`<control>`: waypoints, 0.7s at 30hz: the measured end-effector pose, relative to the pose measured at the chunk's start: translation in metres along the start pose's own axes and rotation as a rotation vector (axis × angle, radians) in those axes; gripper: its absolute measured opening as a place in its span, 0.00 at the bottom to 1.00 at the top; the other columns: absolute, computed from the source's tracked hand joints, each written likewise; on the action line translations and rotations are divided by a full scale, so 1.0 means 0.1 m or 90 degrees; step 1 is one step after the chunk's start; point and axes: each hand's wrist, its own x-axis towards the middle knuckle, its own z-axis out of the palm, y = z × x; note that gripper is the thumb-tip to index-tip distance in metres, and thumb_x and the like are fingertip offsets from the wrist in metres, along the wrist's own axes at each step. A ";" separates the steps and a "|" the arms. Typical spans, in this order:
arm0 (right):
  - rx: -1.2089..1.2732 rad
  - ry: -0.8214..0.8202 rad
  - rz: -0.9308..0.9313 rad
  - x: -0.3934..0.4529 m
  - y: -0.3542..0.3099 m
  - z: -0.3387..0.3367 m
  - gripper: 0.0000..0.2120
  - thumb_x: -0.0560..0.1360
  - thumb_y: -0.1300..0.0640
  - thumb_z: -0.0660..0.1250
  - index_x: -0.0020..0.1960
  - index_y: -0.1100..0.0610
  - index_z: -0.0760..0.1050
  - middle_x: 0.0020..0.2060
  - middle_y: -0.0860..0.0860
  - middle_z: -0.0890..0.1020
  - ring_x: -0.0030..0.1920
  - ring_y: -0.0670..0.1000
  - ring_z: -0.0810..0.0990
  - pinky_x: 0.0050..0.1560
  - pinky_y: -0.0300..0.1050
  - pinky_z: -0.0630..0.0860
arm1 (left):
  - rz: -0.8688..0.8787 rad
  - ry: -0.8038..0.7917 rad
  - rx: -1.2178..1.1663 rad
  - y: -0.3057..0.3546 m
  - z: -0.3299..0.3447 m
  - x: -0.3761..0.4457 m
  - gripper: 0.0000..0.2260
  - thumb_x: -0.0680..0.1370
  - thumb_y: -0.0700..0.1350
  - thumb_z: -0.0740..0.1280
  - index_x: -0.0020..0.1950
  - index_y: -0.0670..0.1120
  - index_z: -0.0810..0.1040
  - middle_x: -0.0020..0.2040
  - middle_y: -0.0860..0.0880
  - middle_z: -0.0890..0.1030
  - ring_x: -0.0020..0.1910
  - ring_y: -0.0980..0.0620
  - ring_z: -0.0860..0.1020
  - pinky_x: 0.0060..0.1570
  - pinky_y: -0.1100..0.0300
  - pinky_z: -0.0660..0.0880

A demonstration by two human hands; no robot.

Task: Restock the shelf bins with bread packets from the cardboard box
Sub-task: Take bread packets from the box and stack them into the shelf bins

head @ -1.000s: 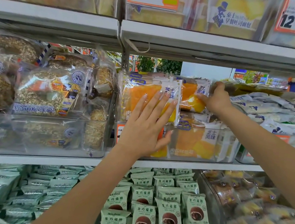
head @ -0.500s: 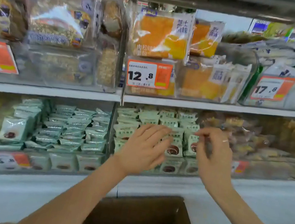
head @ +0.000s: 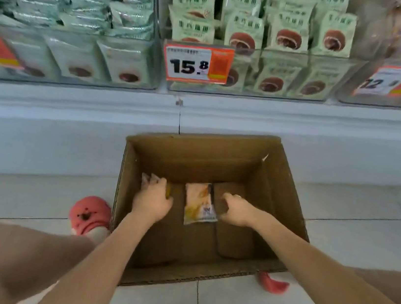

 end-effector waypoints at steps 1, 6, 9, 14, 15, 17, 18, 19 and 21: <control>-0.001 -0.047 -0.002 0.12 -0.03 0.06 0.23 0.80 0.53 0.61 0.71 0.60 0.64 0.68 0.57 0.70 0.66 0.56 0.70 0.62 0.43 0.66 | -0.067 -0.019 -0.076 -0.09 0.08 0.01 0.21 0.79 0.48 0.61 0.70 0.45 0.65 0.69 0.41 0.67 0.65 0.40 0.69 0.63 0.47 0.70; 0.052 -0.076 0.054 0.73 -0.24 0.47 0.27 0.77 0.51 0.66 0.71 0.59 0.61 0.64 0.57 0.73 0.61 0.57 0.74 0.57 0.46 0.73 | -0.240 -0.021 -0.224 -0.29 0.41 0.08 0.25 0.78 0.46 0.64 0.73 0.41 0.62 0.66 0.39 0.70 0.64 0.38 0.70 0.63 0.48 0.70; 0.139 -0.066 0.026 0.94 -0.59 0.69 0.31 0.76 0.58 0.66 0.74 0.59 0.55 0.64 0.60 0.72 0.62 0.60 0.73 0.56 0.48 0.72 | -0.272 -0.059 -0.272 -0.29 0.54 0.12 0.25 0.79 0.48 0.64 0.73 0.43 0.61 0.68 0.40 0.69 0.66 0.40 0.70 0.64 0.48 0.69; 0.128 -0.045 -0.053 1.16 -0.90 0.99 0.35 0.77 0.64 0.59 0.76 0.46 0.47 0.67 0.61 0.65 0.62 0.64 0.73 0.59 0.52 0.71 | -0.302 -0.059 -0.165 -0.33 0.61 0.12 0.24 0.80 0.45 0.61 0.74 0.41 0.58 0.68 0.39 0.67 0.63 0.39 0.72 0.58 0.50 0.71; 0.087 -0.035 -0.071 1.19 -0.92 1.03 0.34 0.78 0.62 0.59 0.76 0.45 0.47 0.69 0.61 0.62 0.63 0.64 0.71 0.59 0.54 0.71 | -0.318 -0.066 -0.133 -0.34 0.63 0.12 0.21 0.81 0.44 0.60 0.72 0.40 0.61 0.65 0.39 0.70 0.61 0.40 0.73 0.55 0.50 0.72; -0.028 -0.006 -0.092 1.23 -0.95 1.07 0.32 0.79 0.58 0.59 0.76 0.43 0.48 0.73 0.60 0.57 0.66 0.65 0.66 0.60 0.58 0.71 | -0.340 -0.123 -0.077 -0.35 0.67 0.12 0.16 0.82 0.42 0.57 0.68 0.39 0.65 0.62 0.40 0.74 0.60 0.41 0.75 0.53 0.52 0.73; -0.084 0.010 -0.095 1.25 -0.96 1.08 0.31 0.79 0.57 0.59 0.76 0.43 0.49 0.74 0.58 0.55 0.68 0.65 0.63 0.59 0.59 0.70 | -0.330 -0.168 -0.054 -0.36 0.69 0.11 0.14 0.82 0.41 0.56 0.66 0.39 0.68 0.61 0.40 0.75 0.59 0.42 0.76 0.52 0.52 0.74; -0.136 0.021 -0.099 1.28 -0.97 1.09 0.31 0.78 0.57 0.60 0.76 0.44 0.50 0.75 0.58 0.53 0.69 0.65 0.61 0.59 0.60 0.70 | -0.315 -0.207 -0.039 -0.37 0.72 0.10 0.13 0.82 0.41 0.57 0.64 0.40 0.71 0.60 0.42 0.76 0.57 0.43 0.76 0.52 0.53 0.74; -0.269 0.035 -0.113 1.32 -0.97 1.09 0.31 0.78 0.58 0.62 0.75 0.45 0.52 0.76 0.57 0.48 0.73 0.64 0.52 0.62 0.63 0.66 | -0.295 -0.225 -0.041 -0.39 0.76 0.09 0.10 0.81 0.42 0.58 0.59 0.43 0.75 0.57 0.43 0.77 0.55 0.44 0.77 0.52 0.52 0.75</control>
